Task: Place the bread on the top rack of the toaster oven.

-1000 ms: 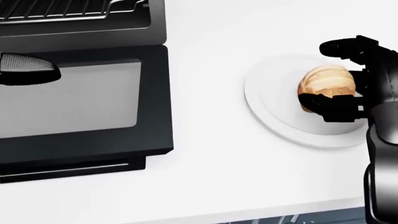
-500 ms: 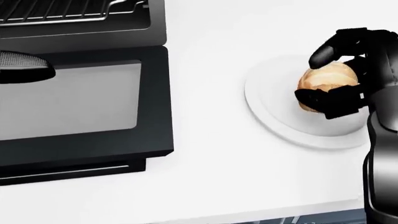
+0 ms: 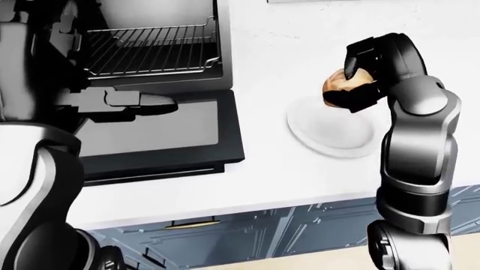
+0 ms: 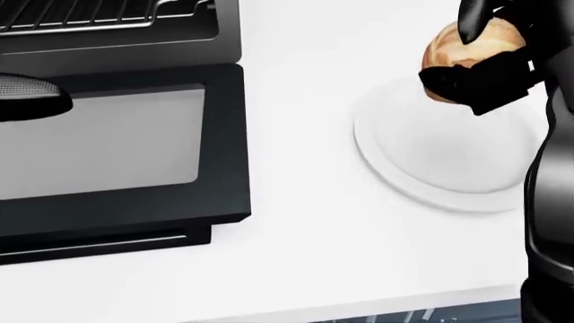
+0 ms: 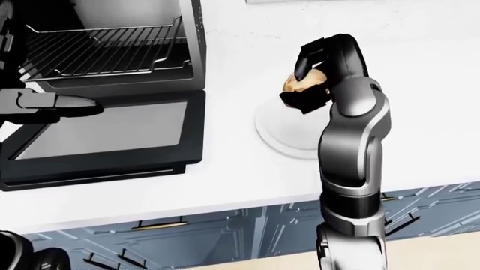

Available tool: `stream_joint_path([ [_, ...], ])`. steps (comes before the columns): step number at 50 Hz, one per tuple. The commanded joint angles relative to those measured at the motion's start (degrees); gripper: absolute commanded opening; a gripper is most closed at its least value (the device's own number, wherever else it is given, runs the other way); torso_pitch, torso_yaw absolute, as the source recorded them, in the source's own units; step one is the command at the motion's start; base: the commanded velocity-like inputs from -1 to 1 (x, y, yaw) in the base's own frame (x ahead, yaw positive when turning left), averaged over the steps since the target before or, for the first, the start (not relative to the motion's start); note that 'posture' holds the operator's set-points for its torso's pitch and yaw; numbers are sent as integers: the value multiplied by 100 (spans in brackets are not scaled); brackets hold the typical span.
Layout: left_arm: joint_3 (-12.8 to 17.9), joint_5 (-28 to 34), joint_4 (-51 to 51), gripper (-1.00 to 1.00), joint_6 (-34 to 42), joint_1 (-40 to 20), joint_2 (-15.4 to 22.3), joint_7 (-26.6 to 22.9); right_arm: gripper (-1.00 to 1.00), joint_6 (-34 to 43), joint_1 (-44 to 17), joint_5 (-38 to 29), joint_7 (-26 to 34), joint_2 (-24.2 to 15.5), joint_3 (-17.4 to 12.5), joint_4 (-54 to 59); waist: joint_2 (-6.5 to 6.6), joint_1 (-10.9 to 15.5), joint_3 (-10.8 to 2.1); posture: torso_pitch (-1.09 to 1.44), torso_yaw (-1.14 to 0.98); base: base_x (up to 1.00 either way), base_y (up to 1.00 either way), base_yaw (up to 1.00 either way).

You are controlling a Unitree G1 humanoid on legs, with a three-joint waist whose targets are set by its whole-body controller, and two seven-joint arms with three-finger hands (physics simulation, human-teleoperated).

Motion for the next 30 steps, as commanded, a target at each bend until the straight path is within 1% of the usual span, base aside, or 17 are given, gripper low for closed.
stream_joint_path([
  [1, 71, -47, -79, 100, -139, -133, 83, 72, -100, -63, -349, -261, 208, -78, -11, -184, -1, 12, -149, 0, 7, 0, 0, 0],
  [13, 83, -224, -44, 100, -198, -98, 181, 201, -100, -153, -1231, -901, 901, -17, 89, 185, 25, 211, -132, 0, 13, 0, 0, 0],
  [21, 178, -414, -51, 100, -151, -153, 270, 290, -100, -311, -1947, -1143, 1268, 1, 143, 561, 47, 395, -117, 0, 16, 0, 0, 0],
  [25, 254, -537, -71, 100, -143, -134, 321, 349, -100, -546, -2431, -1111, 1208, 62, 109, 1028, 74, 487, -115, 0, 18, 0, 0, 0],
  [30, 319, -679, -87, 100, -148, -99, 394, 439, -100, -771, -2840, -1001, 1098, 139, 131, 1434, 103, 625, -113, 0, 21, 0, 0, 0],
])
